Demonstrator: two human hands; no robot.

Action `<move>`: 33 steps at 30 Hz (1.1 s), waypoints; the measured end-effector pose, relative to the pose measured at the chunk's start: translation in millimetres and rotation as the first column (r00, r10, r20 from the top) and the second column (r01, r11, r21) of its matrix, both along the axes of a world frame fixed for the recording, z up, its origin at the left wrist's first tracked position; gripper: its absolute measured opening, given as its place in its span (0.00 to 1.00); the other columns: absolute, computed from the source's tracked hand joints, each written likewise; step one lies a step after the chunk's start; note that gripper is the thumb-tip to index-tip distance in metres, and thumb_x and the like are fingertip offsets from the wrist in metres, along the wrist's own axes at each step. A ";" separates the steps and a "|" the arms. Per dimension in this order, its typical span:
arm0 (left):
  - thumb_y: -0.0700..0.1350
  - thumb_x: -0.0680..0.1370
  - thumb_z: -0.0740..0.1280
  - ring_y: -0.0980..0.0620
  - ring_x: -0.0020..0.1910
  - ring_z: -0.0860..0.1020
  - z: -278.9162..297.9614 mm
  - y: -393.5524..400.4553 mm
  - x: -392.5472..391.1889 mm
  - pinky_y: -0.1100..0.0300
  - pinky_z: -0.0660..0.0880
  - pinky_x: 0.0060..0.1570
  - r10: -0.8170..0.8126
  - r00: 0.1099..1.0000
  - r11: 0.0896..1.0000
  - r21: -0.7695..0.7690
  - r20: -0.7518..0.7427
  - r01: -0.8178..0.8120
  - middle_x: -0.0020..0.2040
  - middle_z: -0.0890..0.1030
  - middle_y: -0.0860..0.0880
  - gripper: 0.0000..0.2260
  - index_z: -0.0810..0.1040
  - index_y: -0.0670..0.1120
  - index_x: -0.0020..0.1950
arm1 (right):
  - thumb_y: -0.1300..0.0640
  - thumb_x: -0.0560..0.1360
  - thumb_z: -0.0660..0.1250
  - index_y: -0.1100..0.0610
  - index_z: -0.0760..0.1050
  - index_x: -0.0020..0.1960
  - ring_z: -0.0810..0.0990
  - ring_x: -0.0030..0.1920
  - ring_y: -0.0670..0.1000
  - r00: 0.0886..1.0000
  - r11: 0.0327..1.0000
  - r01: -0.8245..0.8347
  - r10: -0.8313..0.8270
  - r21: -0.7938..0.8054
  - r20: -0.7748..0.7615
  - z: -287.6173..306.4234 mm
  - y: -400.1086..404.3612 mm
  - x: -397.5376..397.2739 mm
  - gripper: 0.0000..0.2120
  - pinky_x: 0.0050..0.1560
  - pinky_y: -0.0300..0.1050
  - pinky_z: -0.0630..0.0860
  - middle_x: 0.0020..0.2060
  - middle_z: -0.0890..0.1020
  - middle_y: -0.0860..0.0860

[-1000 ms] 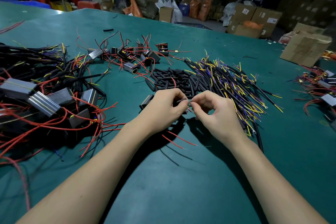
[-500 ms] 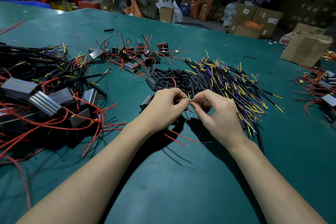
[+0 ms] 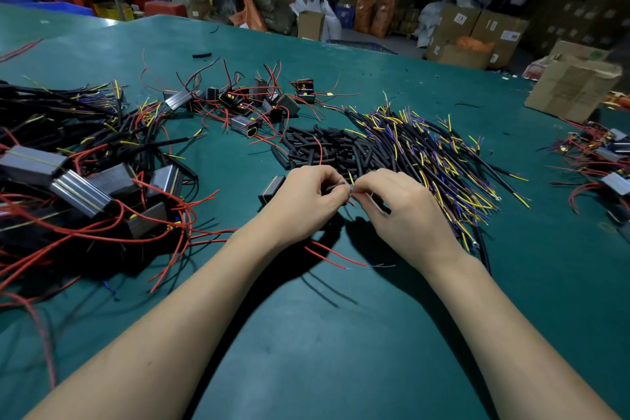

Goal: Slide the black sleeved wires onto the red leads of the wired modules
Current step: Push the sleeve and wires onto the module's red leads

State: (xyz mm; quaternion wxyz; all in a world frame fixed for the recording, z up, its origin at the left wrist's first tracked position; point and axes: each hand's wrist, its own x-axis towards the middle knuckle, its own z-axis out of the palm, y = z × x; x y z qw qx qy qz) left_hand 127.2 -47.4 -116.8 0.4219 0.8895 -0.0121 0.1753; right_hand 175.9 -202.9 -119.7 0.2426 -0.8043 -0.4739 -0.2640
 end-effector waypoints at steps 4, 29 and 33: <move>0.43 0.77 0.67 0.65 0.29 0.71 1.3 3.6 0.8 0.73 0.65 0.33 -0.004 1.000 1.000 0.025 0.028 0.003 0.30 0.75 0.58 0.05 0.79 0.48 0.41 | 0.64 0.73 0.71 0.61 0.78 0.47 0.75 0.38 0.47 0.964 0.991 0.013 0.023 0.132 -0.264 -1.7 -1.9 0.3 0.04 0.43 0.40 0.73 0.38 0.81 0.52; 0.41 0.73 0.73 0.51 0.35 0.78 15.3 15.5 -3.7 0.65 0.72 0.39 -0.070 0.996 0.998 0.015 0.053 0.069 0.37 0.84 0.46 0.02 0.85 0.48 0.42 | 0.66 0.72 0.71 0.60 0.82 0.41 0.76 0.38 0.46 0.921 0.983 0.054 0.018 0.175 -0.389 15.9 -13.4 1.5 0.03 0.41 0.27 0.68 0.34 0.81 0.47; 0.40 0.73 0.72 0.55 0.36 0.78 14.3 16.4 -2.9 0.66 0.73 0.41 -0.043 0.998 0.998 -0.032 0.039 0.044 0.37 0.84 0.50 0.02 0.84 0.47 0.43 | 0.67 0.73 0.70 0.58 0.81 0.41 0.74 0.35 0.39 0.902 0.977 0.062 0.032 0.202 -0.431 16.3 -13.4 0.8 0.06 0.41 0.26 0.67 0.33 0.78 0.41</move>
